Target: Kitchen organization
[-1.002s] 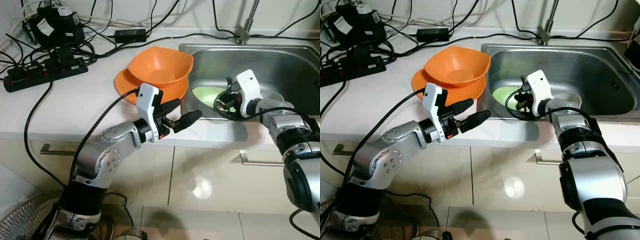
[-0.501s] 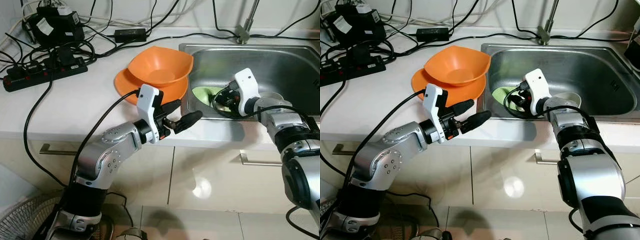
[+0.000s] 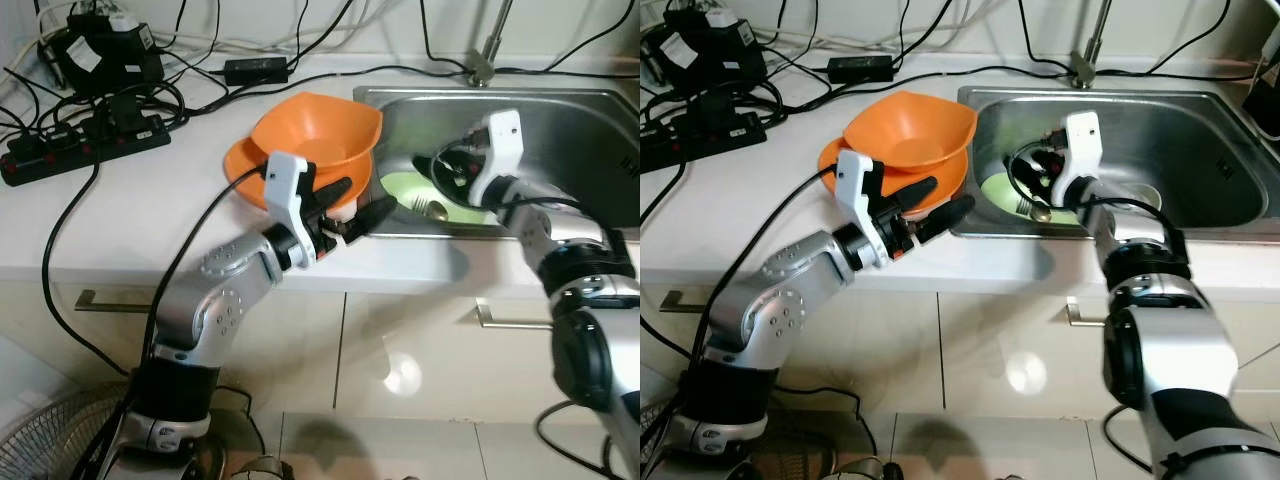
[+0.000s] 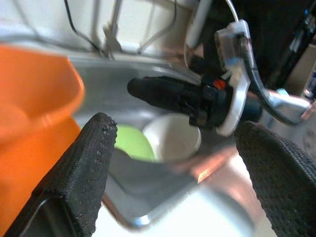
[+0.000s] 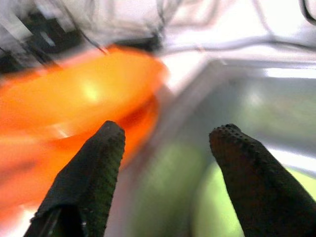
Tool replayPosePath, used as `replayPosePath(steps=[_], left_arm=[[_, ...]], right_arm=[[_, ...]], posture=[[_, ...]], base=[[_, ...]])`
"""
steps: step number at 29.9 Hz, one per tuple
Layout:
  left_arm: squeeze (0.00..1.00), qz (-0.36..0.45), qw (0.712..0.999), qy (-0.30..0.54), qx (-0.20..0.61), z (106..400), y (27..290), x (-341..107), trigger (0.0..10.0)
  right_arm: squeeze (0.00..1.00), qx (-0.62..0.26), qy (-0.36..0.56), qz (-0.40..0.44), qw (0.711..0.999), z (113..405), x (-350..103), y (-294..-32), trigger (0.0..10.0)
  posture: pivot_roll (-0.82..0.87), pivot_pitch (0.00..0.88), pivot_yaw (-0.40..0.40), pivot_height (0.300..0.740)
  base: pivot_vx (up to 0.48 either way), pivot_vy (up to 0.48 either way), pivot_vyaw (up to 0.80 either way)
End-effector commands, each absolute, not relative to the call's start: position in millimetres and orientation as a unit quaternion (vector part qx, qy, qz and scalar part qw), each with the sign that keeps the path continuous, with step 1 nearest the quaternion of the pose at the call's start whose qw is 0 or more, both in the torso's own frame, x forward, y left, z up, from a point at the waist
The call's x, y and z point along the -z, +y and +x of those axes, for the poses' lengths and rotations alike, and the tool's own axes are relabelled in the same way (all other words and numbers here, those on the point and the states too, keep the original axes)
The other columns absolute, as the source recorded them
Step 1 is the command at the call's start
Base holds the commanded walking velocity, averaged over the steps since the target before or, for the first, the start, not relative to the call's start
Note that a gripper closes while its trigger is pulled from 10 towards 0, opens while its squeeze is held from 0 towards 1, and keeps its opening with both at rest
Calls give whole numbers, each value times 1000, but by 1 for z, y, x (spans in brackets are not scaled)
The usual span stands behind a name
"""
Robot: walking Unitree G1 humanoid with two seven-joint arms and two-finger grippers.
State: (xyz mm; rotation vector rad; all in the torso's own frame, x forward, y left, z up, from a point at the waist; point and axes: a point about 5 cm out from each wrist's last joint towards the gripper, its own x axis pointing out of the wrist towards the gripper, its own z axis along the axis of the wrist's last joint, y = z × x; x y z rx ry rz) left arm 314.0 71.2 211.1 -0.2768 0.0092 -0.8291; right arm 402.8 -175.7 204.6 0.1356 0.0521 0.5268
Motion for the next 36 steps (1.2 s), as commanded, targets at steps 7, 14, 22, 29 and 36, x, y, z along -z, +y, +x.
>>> replayPosePath(steps=[7,14,22,29,36], left_arm=[[0,-138,948,-51,284,340,95,-228,10000],[0,-146,970,-77,177,347,112,-231,10000],[0,-151,982,-33,105,368,135,-218,10000],[0,-169,984,10,57,385,141,-211,10000],[0,-204,977,37,58,395,137,-209,10000]], right_arm=[[1000,-289,-47,111,950,378,-220,-150,10000],[1000,-287,-86,116,947,358,-232,-140,10000],[1000,-329,-92,111,933,331,-246,-125,10000],[0,-377,-90,86,918,305,-253,-112,10000],[0,-386,-84,86,915,296,-256,-108,10000]], posture=[[59,62,36,740],[45,59,40,740],[18,53,58,740],[-2,49,74,740],[-16,48,89,740]], base=[[0,0,0],[0,0,0],[0,0,0],[0,0,0],[0,0,0]])
